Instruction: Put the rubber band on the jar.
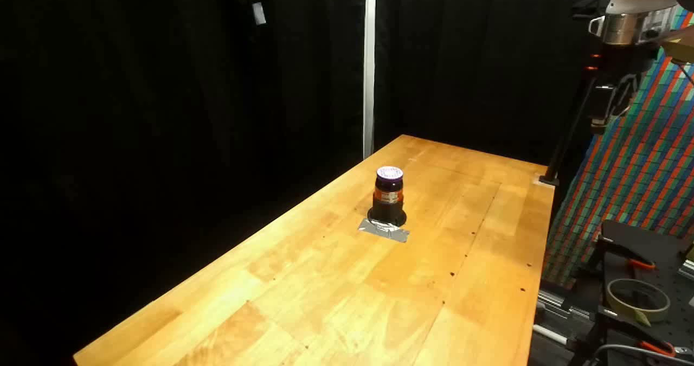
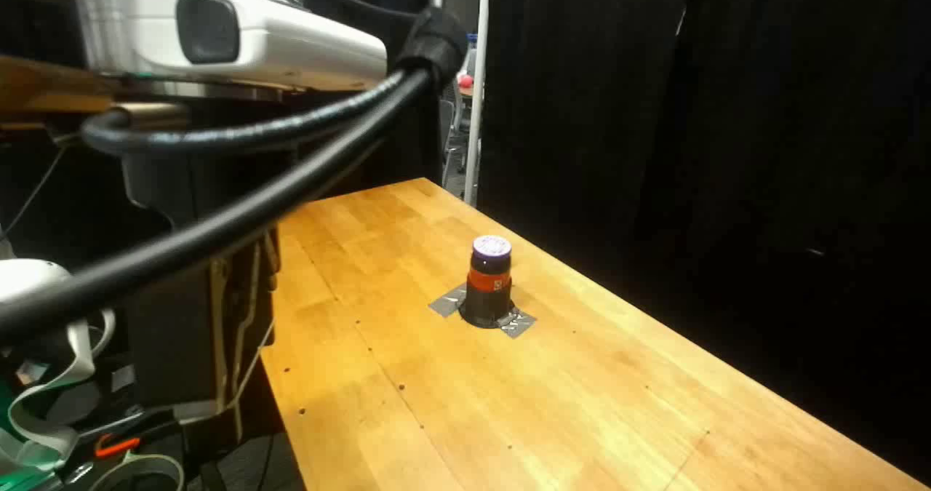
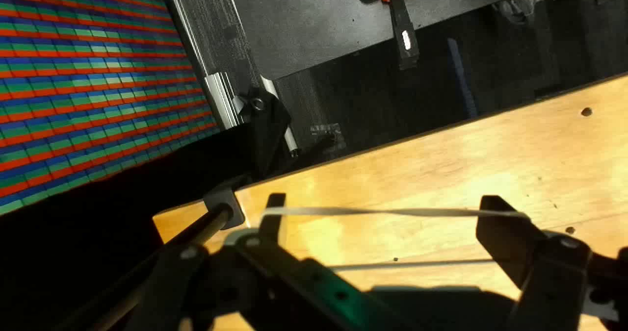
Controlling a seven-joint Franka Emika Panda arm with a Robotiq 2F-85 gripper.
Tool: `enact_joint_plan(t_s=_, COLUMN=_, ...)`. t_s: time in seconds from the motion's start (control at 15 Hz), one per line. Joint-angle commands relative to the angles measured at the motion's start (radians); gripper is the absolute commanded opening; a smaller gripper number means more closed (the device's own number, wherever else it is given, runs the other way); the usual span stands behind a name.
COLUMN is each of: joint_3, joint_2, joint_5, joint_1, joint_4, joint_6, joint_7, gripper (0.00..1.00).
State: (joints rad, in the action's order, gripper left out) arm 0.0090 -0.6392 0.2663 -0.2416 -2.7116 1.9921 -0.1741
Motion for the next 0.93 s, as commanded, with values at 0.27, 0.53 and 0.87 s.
enact_joint_plan(t_s=0.27, joint_3=-0.016, joint_2=-0.002, joint_5=0.009, joint_1=0.018, joint_4=0.005, joint_6=-0.004, joint_7=-0.009, gripper=1.00)
enact_joint_plan(t_s=0.53, joint_3=0.026, joint_2=0.121, joint_5=-0.071, joint_1=0.103, joint_4=0.090, joint_6=0.062, joint_7=-0.029, gripper=1.00)
enact_joint_plan(t_s=0.87, joint_3=0.094, joint_2=0.342, joint_5=-0.231, joint_1=0.247, joint_4=0.247, joint_6=0.233, joint_7=-0.058, gripper=1.00)
